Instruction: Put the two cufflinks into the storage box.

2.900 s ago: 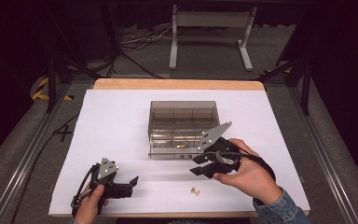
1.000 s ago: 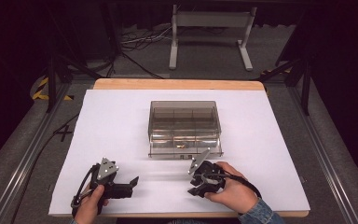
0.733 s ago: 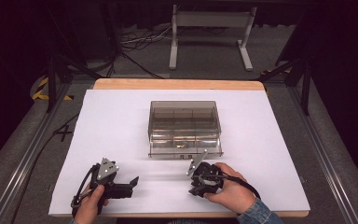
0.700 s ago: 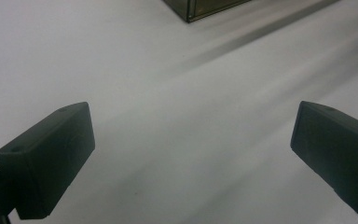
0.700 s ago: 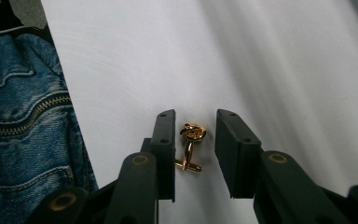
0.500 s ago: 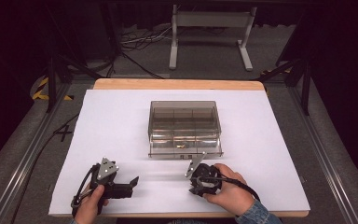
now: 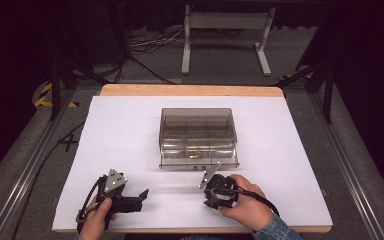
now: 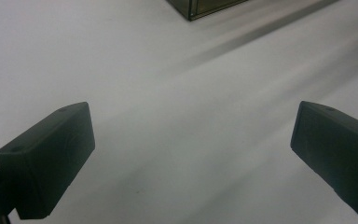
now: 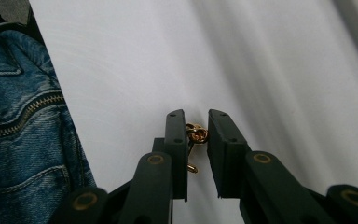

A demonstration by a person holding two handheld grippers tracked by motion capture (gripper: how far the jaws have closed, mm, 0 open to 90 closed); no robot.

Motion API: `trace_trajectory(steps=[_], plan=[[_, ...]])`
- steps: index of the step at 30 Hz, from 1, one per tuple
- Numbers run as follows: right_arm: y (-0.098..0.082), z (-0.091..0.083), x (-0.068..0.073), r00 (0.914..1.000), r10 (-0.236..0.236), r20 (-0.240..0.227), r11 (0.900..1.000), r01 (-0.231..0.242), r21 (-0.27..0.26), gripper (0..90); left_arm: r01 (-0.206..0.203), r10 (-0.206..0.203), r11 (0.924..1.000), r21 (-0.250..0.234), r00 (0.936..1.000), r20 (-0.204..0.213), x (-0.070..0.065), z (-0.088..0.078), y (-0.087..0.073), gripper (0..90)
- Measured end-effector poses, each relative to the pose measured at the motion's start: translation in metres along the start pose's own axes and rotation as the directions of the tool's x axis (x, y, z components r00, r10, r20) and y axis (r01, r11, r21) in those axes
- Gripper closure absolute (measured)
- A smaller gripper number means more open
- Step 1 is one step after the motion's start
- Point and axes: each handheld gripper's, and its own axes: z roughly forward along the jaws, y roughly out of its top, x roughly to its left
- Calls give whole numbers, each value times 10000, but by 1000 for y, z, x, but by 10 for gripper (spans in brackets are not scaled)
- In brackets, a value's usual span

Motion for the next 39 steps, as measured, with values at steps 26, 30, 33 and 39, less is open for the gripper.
trace_trajectory(steps=[26,30,33,39], plan=[[23,-42,1,9998,-187,-98,9998,186,-108,780,-6,6,10000,51,10000,-13,0,0,0,4],[26,-49,-1,9997,-240,-14,9996,240,-179,779,-3,3,10000,54,10000,-16,0,0,0,4],[27,-56,-2,9996,-287,21,9992,287,-279,779,-2,2,10000,48,10000,-11,0,0,0,4],[31,-69,-3,9996,-288,-12,9984,287,-495,779,-4,4,10000,52,10000,-22,0,0,0,4]])
